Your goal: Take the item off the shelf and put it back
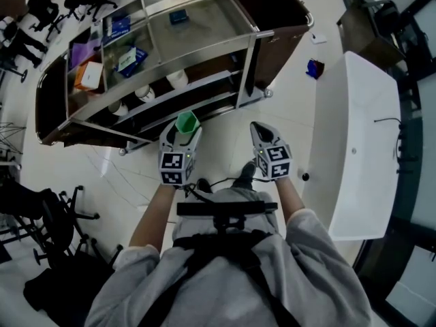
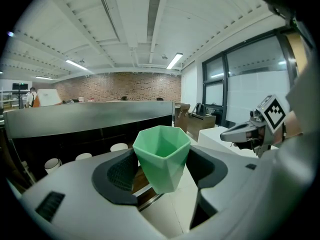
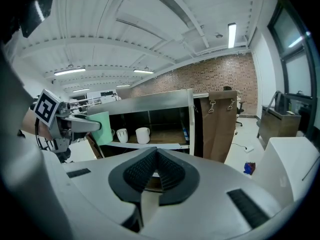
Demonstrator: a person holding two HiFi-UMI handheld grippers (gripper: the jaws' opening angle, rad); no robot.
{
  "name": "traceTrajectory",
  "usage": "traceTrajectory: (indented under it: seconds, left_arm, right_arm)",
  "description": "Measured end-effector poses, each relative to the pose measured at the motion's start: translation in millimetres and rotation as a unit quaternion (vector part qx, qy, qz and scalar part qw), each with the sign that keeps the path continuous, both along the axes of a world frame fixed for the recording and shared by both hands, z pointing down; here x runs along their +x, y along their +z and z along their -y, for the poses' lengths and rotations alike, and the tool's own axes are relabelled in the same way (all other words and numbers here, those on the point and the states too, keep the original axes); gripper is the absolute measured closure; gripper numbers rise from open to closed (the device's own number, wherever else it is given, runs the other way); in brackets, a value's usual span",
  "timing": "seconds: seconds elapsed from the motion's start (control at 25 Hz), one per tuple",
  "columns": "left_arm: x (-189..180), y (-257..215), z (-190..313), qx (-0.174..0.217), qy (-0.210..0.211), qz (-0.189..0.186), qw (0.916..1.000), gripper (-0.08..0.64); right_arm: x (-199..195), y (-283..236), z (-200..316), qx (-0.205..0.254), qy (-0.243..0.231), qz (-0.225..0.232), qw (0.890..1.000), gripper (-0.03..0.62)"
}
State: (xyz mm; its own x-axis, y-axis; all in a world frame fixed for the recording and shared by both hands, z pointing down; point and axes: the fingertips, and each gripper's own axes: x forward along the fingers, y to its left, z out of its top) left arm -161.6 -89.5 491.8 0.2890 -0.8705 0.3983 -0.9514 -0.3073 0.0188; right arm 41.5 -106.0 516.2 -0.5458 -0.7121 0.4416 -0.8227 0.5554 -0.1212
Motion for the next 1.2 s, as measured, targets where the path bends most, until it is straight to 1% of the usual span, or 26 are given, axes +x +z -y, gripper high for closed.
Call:
traceTrajectory:
  seconds: [0.2,0.4,0.64,0.92,1.2]
  left_arm:
    - [-5.0,3.9,-3.9,-0.004,0.000,0.011,0.9999,0.252]
    - [-11.1,4.9,-3.1,0.004,-0.011,0.009,0.9999,0.252]
    - [-14.4,9.4,2.7,0.001,-0.008,0.010,0.9999,0.252]
    - [-6.3,17.2,16.8,-0.009,0.003,0.007,0.9999,0.252]
    - [7.8,27.7,45.8,-0.011,0.022,0.010,0.9997,0.252]
  right_arm:
    - [-0.8,0.2,0.3,0.003,0.006,0.002,1.000,0.584]
    - [-0.5,-0.3,1.3,0.002,0.012,0.002,1.000,0.584]
    - [-0.4,1.4,5.7,-0.001,0.019,0.003,1.000,0.584]
    - [-4.5,3.9,15.4,-0.002,0.014,-0.002,1.000,0.584]
    - [-16.0,1.9,32.9,0.002,0.005,-0.003,1.000,0.584]
